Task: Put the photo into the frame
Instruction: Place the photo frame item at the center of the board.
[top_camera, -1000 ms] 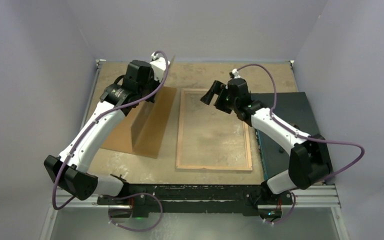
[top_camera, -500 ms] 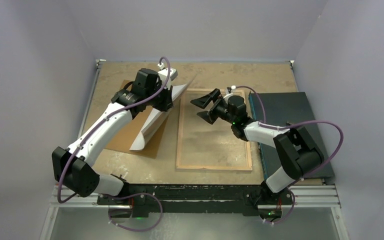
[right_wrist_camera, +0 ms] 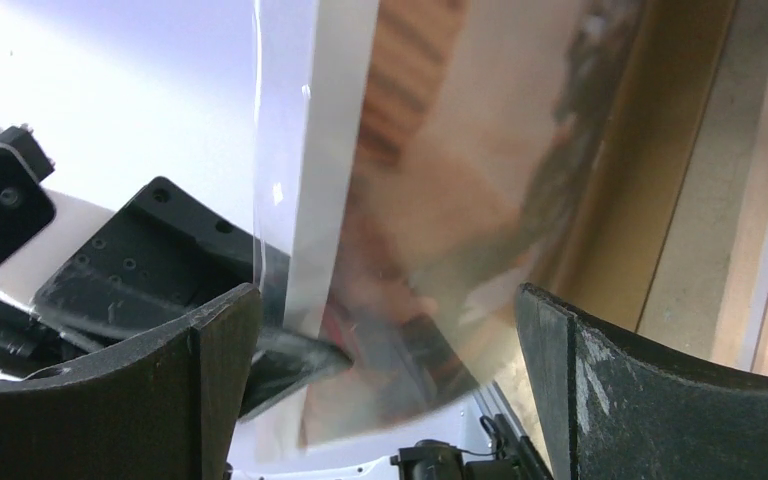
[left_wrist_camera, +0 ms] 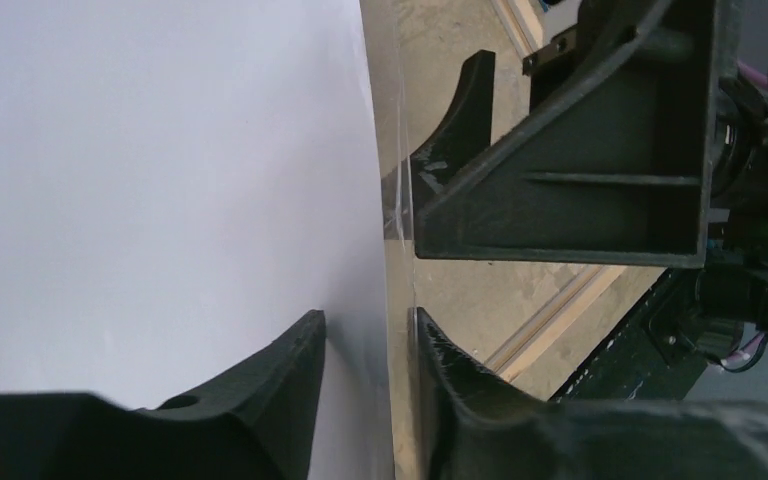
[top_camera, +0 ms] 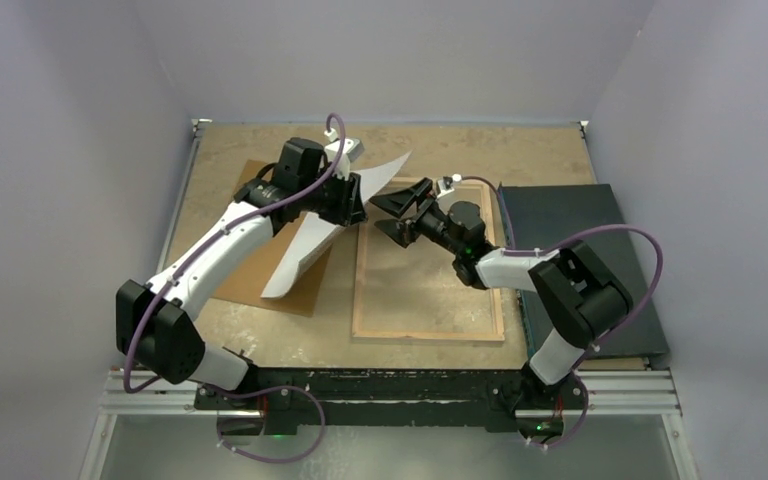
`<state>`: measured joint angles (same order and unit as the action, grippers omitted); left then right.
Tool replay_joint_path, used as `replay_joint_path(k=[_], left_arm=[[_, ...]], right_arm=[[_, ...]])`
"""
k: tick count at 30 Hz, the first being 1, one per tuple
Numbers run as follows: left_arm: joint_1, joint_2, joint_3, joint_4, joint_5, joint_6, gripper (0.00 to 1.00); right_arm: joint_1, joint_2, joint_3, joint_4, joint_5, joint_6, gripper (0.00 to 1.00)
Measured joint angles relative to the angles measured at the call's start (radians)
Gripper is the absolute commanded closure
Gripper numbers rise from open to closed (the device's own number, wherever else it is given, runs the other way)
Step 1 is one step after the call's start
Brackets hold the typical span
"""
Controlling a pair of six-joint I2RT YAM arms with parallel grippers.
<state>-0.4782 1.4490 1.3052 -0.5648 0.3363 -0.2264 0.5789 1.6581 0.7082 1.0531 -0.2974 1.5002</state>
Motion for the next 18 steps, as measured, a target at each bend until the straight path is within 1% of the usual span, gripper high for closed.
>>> replay_joint_path(k=[5,9,13,15,18], left_arm=[[0.0,0.0,-0.042,0.03,0.08,-0.023,0.53],[0.0,0.0,-0.06,0.025,0.14,-0.027,0.52],[0.006,-0.006,-0.06,0.026,0.216,-0.042,0.49],[0.012,-0.014,-0.068,0.034,0.257,-0.05,0.49],[0.021,-0.026,-0.078,0.034,0.307,-0.053,0.51]], right_arm=[[0.0,0.023,-0.001,0.007,0.011,0.003,0.01],[0.0,0.051,-0.01,0.027,0.015,0.006,0.01],[0.0,0.123,-0.023,0.065,0.014,0.017,0.02],[0.0,0.179,-0.031,0.09,0.013,0.031,0.06],[-0.001,0.269,-0.043,0.136,0.009,0.053,0.21]])
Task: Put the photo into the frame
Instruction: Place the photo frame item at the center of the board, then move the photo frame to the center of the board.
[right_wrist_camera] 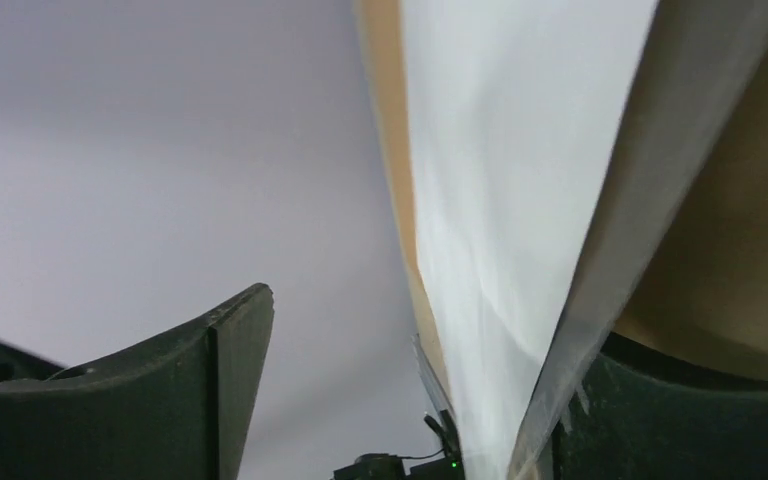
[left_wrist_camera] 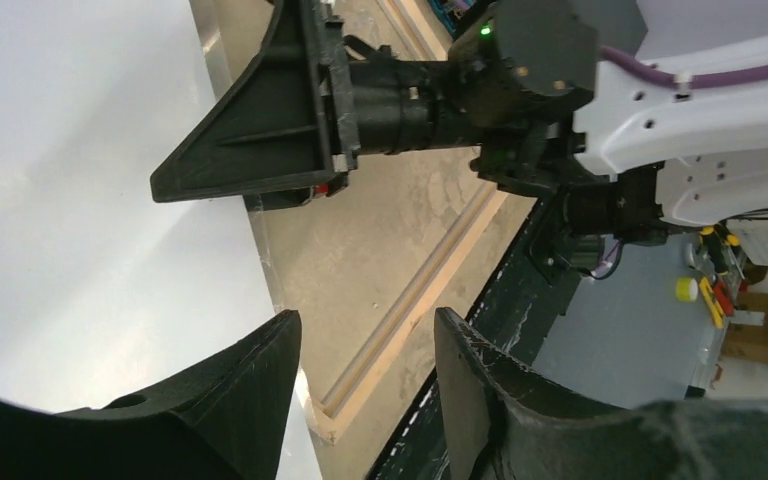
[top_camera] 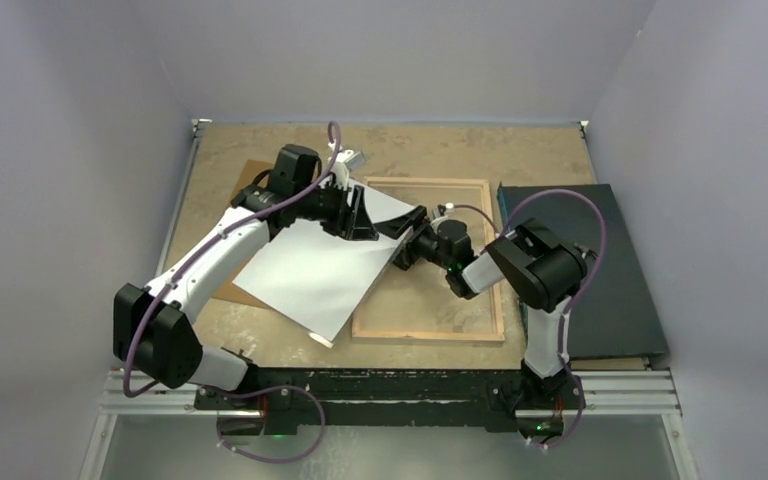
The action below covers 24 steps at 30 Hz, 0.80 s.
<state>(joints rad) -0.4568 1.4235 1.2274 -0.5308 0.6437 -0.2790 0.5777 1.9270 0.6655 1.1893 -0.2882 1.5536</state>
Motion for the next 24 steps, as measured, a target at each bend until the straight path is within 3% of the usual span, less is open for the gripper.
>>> replay_joint_path(k=[3,6,10,13,18,24], left_arm=[[0.026,-0.001,0.002,-0.011,0.046,0.01,0.51],[0.119,0.003,0.034,-0.081,0.08,0.061,0.53],[0.298,0.052,0.146,-0.188,0.054,0.245,0.56],[0.373,0.055,0.105,-0.175,-0.037,0.394,0.56],[0.356,0.051,-0.108,-0.129,-0.145,0.554,0.56],[0.263,0.052,-0.226,0.012,-0.275,0.651,0.58]], right_arm=[[-0.001,0.065,-0.011,0.032,-0.002,0.022,0.3],[-0.003,0.087,-0.011,0.053,-0.005,0.029,0.37],[-0.008,0.102,-0.005,0.092,-0.019,0.029,0.42],[-0.01,0.121,-0.002,0.124,-0.024,0.037,0.45],[-0.016,0.142,-0.002,0.161,-0.045,0.05,0.67],[-0.029,0.148,-0.002,0.171,-0.079,0.06,0.74]])
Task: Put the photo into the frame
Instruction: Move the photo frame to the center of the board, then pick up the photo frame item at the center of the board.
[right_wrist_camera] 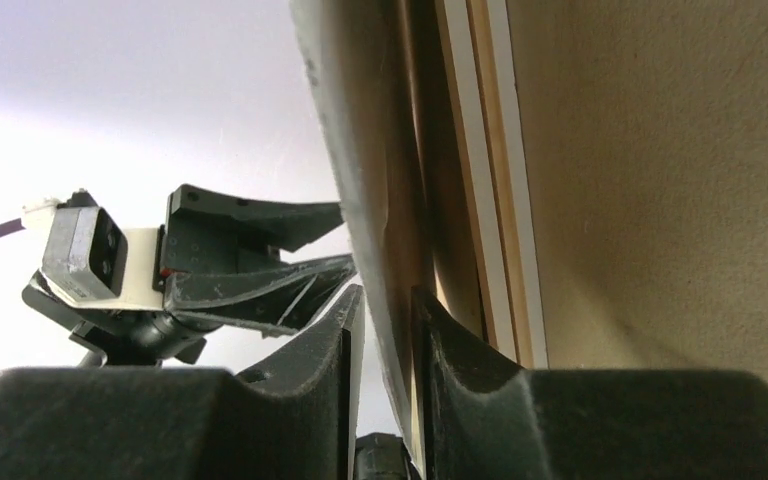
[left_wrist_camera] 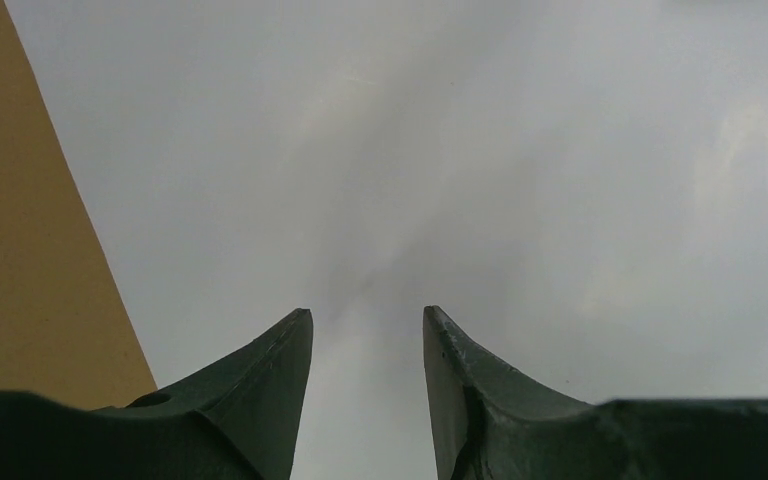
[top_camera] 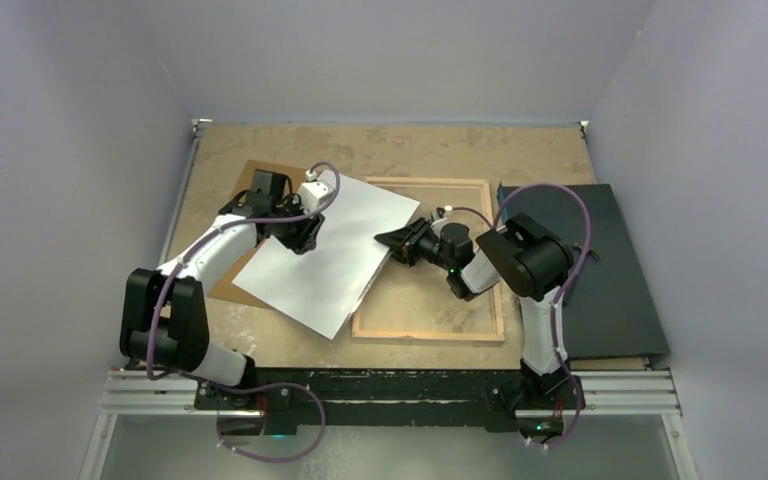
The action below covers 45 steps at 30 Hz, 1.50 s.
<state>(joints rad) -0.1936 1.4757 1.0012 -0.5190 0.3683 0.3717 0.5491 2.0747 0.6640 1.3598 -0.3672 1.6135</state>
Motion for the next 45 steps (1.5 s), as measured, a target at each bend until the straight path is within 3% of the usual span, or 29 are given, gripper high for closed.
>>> replay_joint_path(k=[4,15,25,29,36,45], left_arm=[[-0.024,0.05,-0.027,0.122,-0.103,0.032,0.59],[0.04,0.202,-0.084,0.356,-0.352,0.044,0.63],[0.087,0.245,-0.08,0.458,-0.444,0.06,0.65],[0.132,0.272,-0.074,0.499,-0.478,0.089,0.65],[0.152,0.307,-0.074,0.583,-0.537,0.119,0.64],[0.155,0.297,-0.061,0.534,-0.514,0.111,0.58]], right_arm=[[-0.014,-0.014,0.0,-0.025,-0.022,-0.022,0.73],[-0.027,-0.108,0.0,-0.111,-0.045,-0.107,0.72],[-0.049,-0.14,0.0,-0.24,-0.064,-0.174,1.0],[-0.084,-0.244,0.043,-0.43,-0.079,-0.274,1.0],[-0.169,-0.418,0.262,-0.89,-0.098,-0.536,1.0],[-0.271,-0.634,0.45,-1.415,0.007,-0.817,1.0]])
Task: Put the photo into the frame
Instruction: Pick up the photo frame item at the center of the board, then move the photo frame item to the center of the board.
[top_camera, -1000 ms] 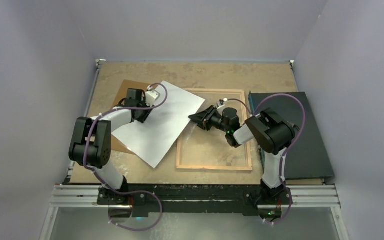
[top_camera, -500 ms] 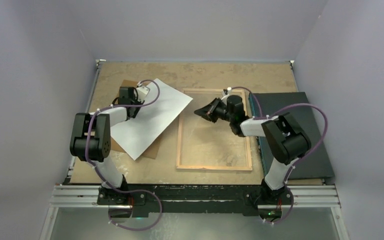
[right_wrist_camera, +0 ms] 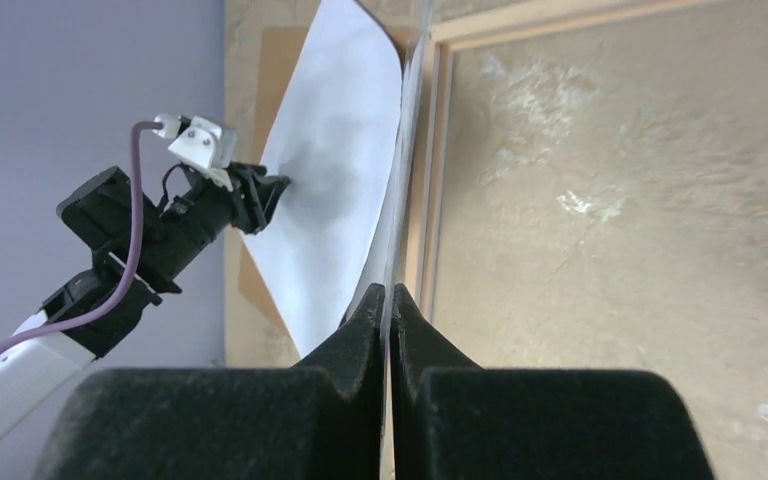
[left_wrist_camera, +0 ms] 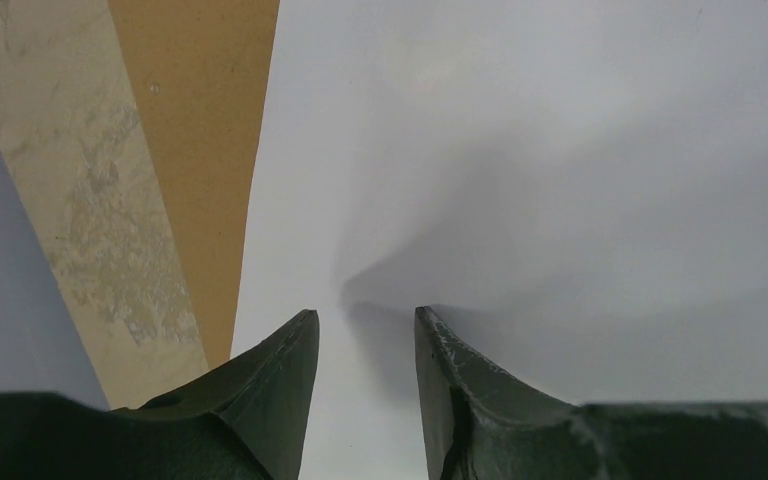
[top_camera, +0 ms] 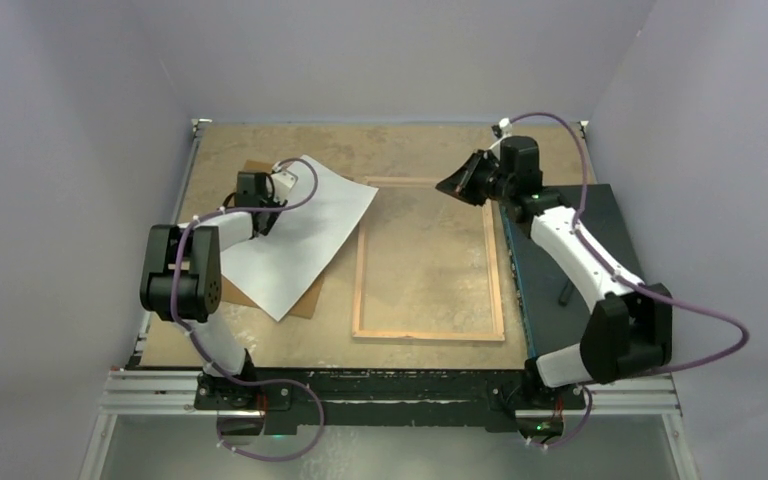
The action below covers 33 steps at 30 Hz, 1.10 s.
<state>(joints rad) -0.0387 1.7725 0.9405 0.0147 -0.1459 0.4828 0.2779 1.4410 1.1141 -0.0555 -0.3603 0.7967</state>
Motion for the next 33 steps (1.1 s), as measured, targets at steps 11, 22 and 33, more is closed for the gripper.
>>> replay_joint_path(k=[11,22,33], left_arm=[[0.011,-0.029,0.265,-0.451,0.177,-0.116,0.41],[-0.083,-0.142,0.368,-0.552,0.4,-0.185,0.34],[-0.211,0.026,0.171,-0.396,0.246,-0.126,0.39]], right_arm=[[-0.001,-0.126,0.34,-0.362,0.159,-0.182,1.0],[-0.001,-0.176,0.481,-0.489,0.192,-0.234,1.0],[-0.001,-0.187,0.485,-0.523,0.185,-0.249,1.0]])
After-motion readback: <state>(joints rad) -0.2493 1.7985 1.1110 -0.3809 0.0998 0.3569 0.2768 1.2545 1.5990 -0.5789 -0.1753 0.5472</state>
